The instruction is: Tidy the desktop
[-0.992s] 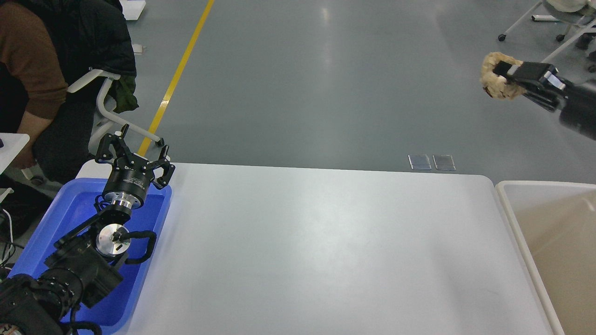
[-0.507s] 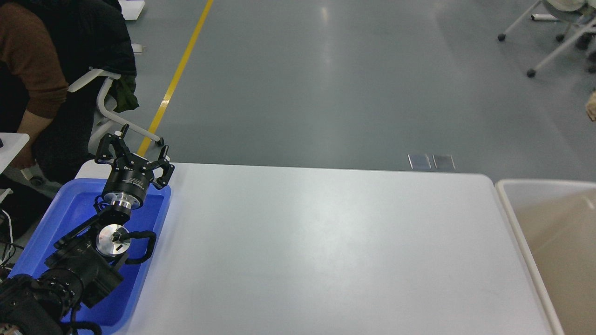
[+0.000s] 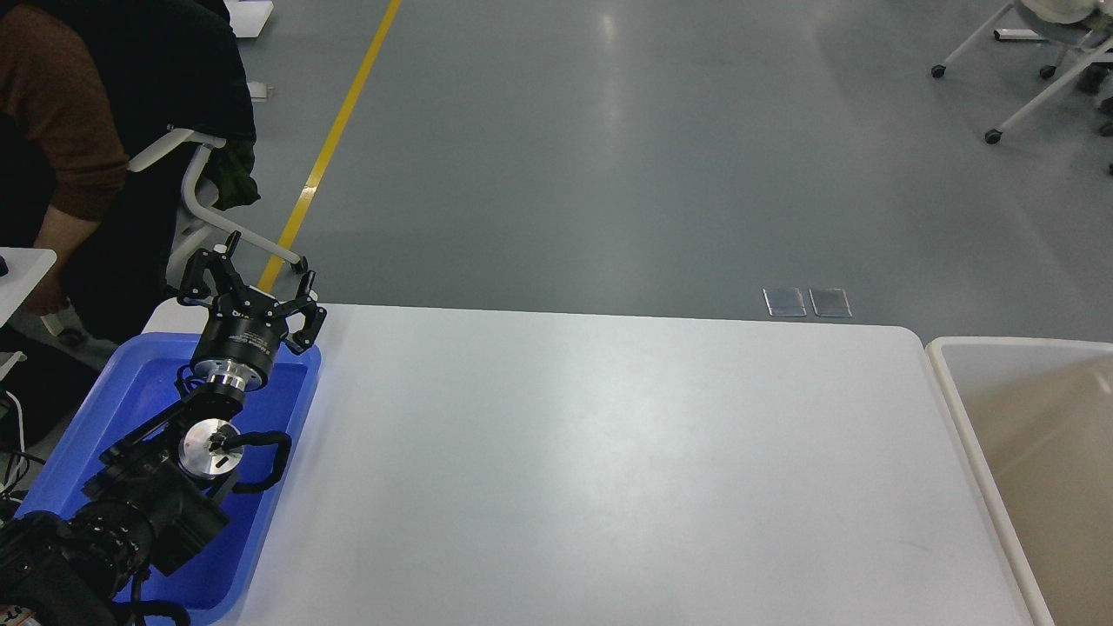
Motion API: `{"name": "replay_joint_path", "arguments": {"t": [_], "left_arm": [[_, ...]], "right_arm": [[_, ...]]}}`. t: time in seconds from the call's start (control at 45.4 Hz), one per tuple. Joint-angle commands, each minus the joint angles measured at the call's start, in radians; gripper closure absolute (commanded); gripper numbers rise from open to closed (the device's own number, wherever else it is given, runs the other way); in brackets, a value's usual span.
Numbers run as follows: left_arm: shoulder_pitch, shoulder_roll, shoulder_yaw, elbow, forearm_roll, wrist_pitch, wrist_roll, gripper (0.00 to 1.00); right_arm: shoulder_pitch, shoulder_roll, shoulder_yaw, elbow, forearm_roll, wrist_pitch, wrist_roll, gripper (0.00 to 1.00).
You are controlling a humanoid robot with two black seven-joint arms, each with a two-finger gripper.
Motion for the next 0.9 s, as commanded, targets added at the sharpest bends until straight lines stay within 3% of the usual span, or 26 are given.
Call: {"name": "replay_joint_path", "arguments": {"t": [0.0, 0.308, 0.859, 0.881], "left_arm": [[0.000, 0.000, 0.000, 0.000, 0.000, 0.000, 0.000, 0.00], [0.000, 0.000, -0.001, 0.000, 0.000, 0.000, 0.000, 0.00], [0.000, 0.000, 0.000, 0.000, 0.000, 0.000, 0.000, 0.00], [0.000, 0.000, 0.000, 0.000, 0.000, 0.000, 0.000, 0.00]], "right_arm": [[-0.114, 0.030, 0.004, -0.029, 0.101, -0.004, -0.032, 1.00], [-0.221, 0.113, 0.068, -0.033, 0.153, -0.018, -0.045, 1.00], [-0.248, 0.171, 0.072, -0.033, 0.156, -0.050, -0.044, 1.00], [-0.248, 0.171, 0.072, -0.033, 0.155, -0.056, -0.044, 0.95]]}}
